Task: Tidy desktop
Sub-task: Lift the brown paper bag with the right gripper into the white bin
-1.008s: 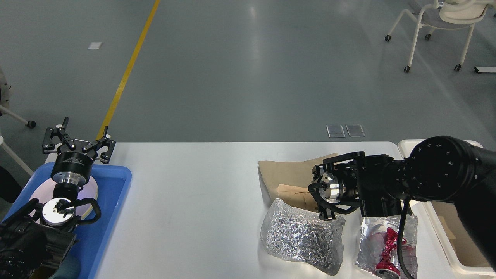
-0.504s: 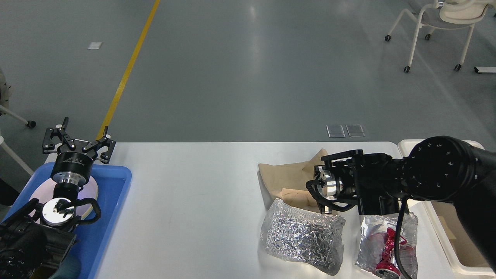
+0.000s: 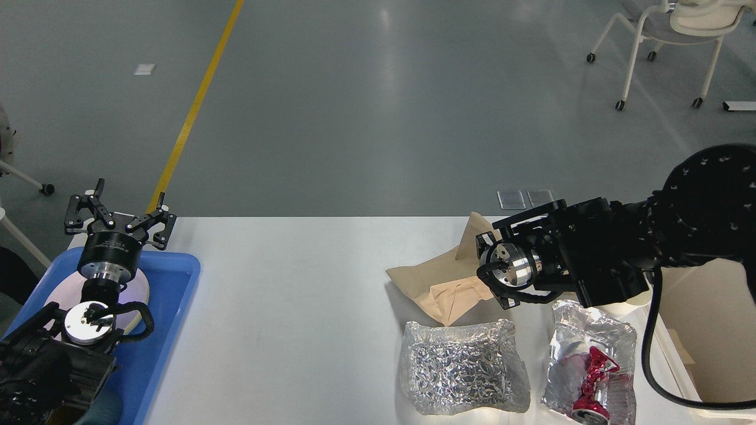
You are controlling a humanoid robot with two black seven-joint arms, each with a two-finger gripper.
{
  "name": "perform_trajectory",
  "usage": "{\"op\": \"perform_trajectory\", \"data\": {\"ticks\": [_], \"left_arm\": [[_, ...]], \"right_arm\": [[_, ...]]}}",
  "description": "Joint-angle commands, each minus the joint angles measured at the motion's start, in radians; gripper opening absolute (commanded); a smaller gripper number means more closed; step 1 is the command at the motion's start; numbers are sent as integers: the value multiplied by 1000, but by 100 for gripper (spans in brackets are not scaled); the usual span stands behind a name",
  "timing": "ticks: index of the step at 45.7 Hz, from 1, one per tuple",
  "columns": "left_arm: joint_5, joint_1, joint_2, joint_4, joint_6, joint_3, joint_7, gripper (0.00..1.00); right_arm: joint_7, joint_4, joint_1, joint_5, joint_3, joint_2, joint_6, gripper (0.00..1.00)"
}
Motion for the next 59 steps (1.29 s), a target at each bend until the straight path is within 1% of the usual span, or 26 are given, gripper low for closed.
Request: {"op": "perform_trajectory", "data": {"ticks": [1, 5, 12, 15, 18, 24, 27, 31, 33, 38, 45, 48, 52, 59], "left_arm": [[0, 0, 0, 0, 0, 0, 0, 97], [0, 0, 0, 0, 0, 0, 0, 97], [0, 0, 0, 0, 0, 0, 0, 97], [0, 0, 0, 0, 0, 0, 0, 97], [0, 0, 0, 0, 0, 0, 0, 97], [0, 0, 0, 0, 0, 0, 0, 97], [0, 0, 0, 0, 0, 0, 0, 97], [0, 0, 0, 0, 0, 0, 0, 97], [0, 0, 0, 0, 0, 0, 0, 97], [0, 0, 0, 0, 0, 0, 0, 97], [0, 0, 0, 0, 0, 0, 0, 97], [0, 0, 0, 0, 0, 0, 0, 97], [0, 0, 0, 0, 0, 0, 0, 97], [0, 0, 0, 0, 0, 0, 0, 97]], "right_arm": [[1, 116, 124, -141, -29, -27, 5, 0], [1, 219, 241, -306, -68, -28, 57, 0], [6, 305, 391, -523, -136, -24, 175, 0], [12, 345, 459, -633, -164, -25, 262, 0], [14, 385, 534, -728, -167, -31, 382, 0], [17, 420, 621, -816, -170, -51, 617, 0], [18, 434, 652, -819, -171, -54, 703, 0], [17, 468, 683, -819, -170, -56, 770, 0], [17, 478, 687, -819, -168, -56, 773, 0], [17, 469, 684, -819, -177, -59, 744, 0], [17, 420, 638, -819, -255, -109, 652, 0], [17, 371, 586, -819, -285, -145, 599, 0], [17, 305, 504, -827, -318, -227, 539, 0], [17, 114, 353, -851, -374, -356, 519, 0]]}}
